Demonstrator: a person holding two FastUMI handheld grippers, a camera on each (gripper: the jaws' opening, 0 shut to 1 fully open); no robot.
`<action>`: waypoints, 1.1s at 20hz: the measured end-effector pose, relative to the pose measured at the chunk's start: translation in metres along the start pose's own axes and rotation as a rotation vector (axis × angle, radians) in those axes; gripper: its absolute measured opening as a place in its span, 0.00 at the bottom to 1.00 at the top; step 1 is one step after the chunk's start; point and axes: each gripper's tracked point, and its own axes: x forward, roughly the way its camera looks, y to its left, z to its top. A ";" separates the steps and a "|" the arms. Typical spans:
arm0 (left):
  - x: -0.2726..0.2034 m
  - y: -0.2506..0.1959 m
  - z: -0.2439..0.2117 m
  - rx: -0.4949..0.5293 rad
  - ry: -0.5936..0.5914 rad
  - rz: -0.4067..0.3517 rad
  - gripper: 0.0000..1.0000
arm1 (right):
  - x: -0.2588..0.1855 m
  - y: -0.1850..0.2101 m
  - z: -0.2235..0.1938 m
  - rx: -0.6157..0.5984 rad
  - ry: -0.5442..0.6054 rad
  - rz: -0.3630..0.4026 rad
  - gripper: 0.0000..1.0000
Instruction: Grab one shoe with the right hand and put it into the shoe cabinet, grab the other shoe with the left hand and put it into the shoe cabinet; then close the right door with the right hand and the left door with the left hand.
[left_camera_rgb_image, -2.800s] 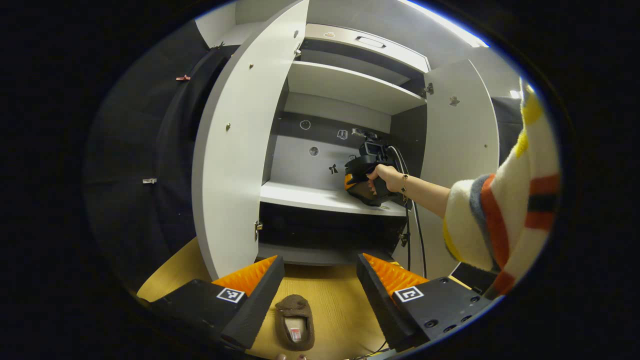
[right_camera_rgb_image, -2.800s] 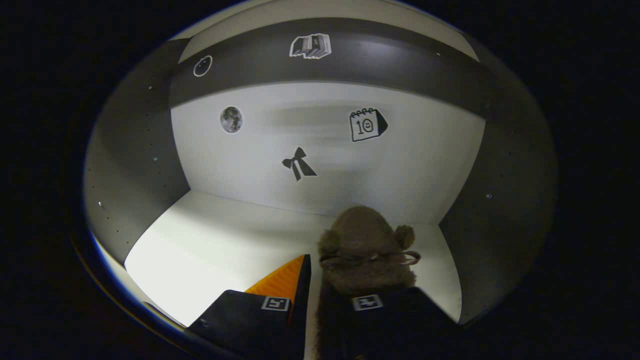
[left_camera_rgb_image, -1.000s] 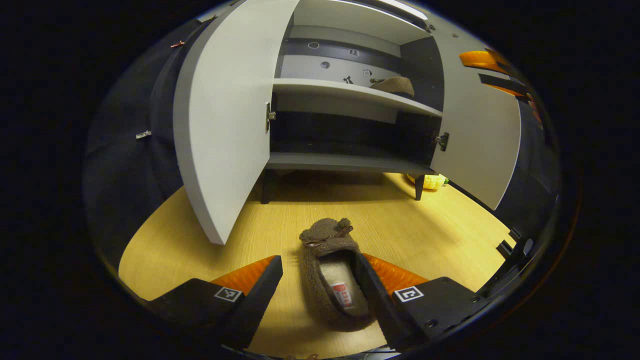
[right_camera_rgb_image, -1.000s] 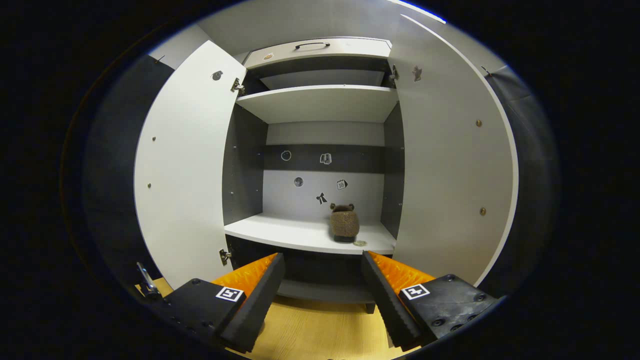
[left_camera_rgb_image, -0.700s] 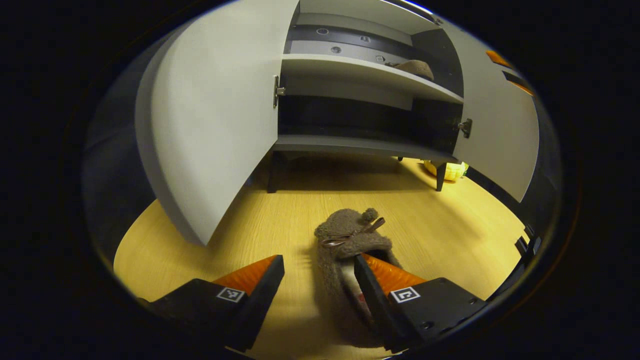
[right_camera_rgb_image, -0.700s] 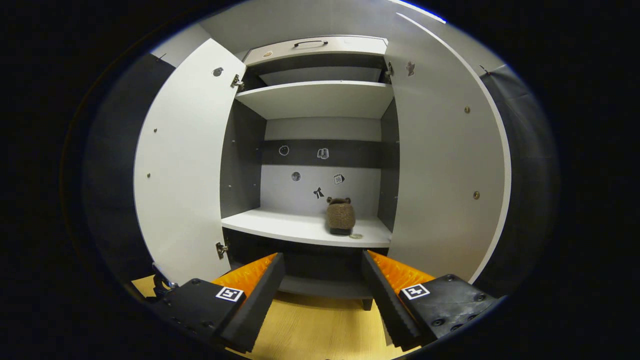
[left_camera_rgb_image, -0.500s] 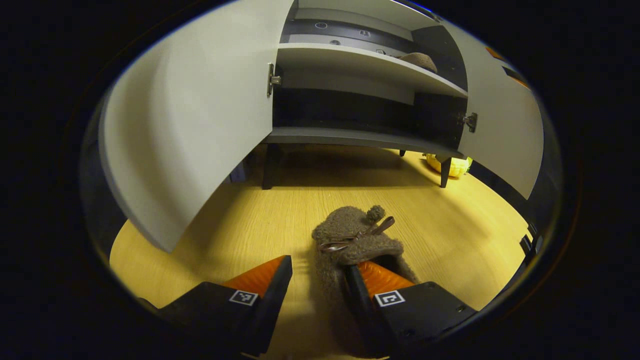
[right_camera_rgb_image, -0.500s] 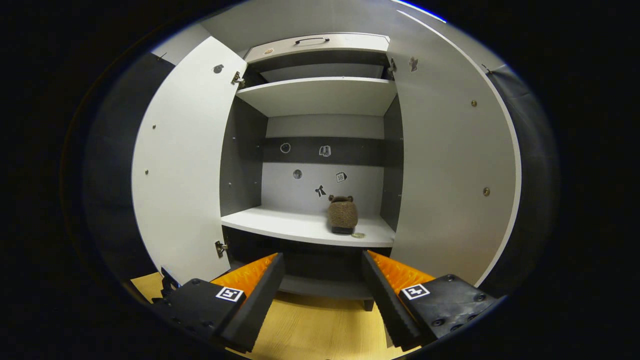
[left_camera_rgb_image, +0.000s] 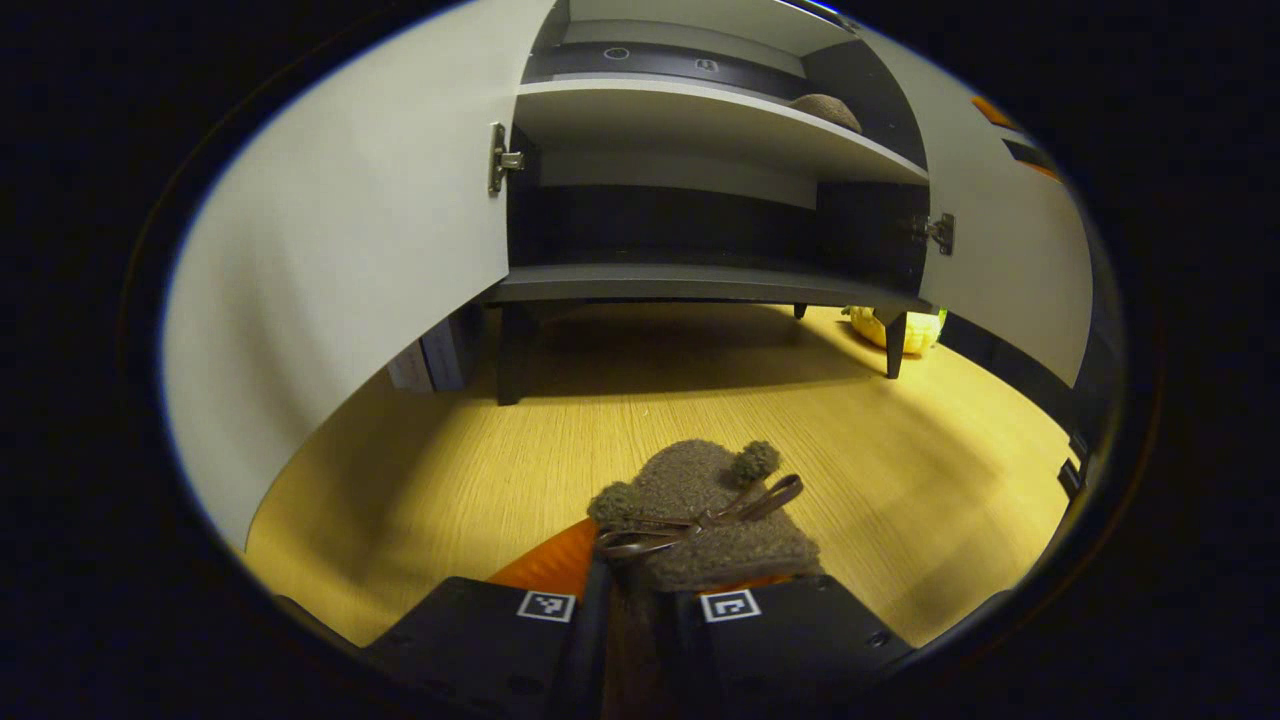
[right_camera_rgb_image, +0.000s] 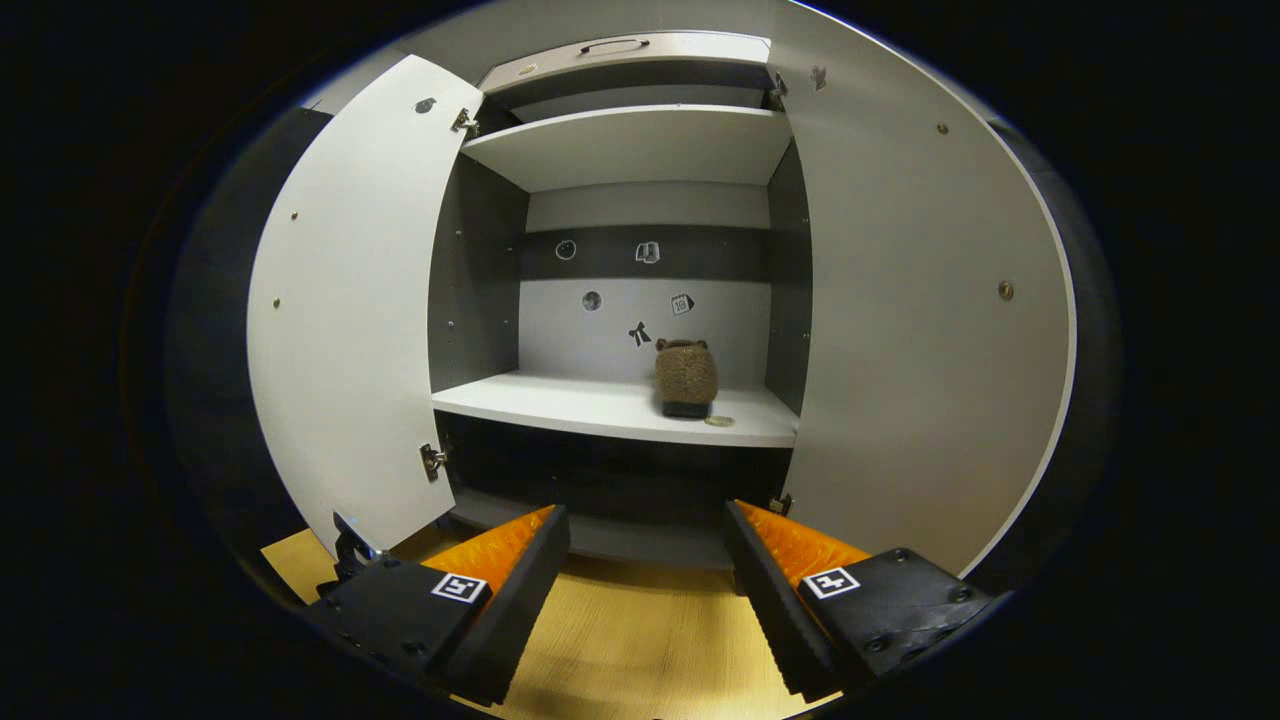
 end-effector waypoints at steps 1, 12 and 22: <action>0.000 -0.001 0.002 0.022 0.001 -0.008 0.27 | 0.000 0.000 -0.002 0.004 0.008 0.004 0.98; -0.080 -0.028 0.184 0.050 -0.235 -0.029 0.07 | -0.011 -0.002 0.012 0.015 0.025 0.073 0.99; -0.108 -0.013 0.414 0.088 -0.491 0.069 0.07 | -0.035 -0.001 0.031 0.036 0.059 0.163 0.99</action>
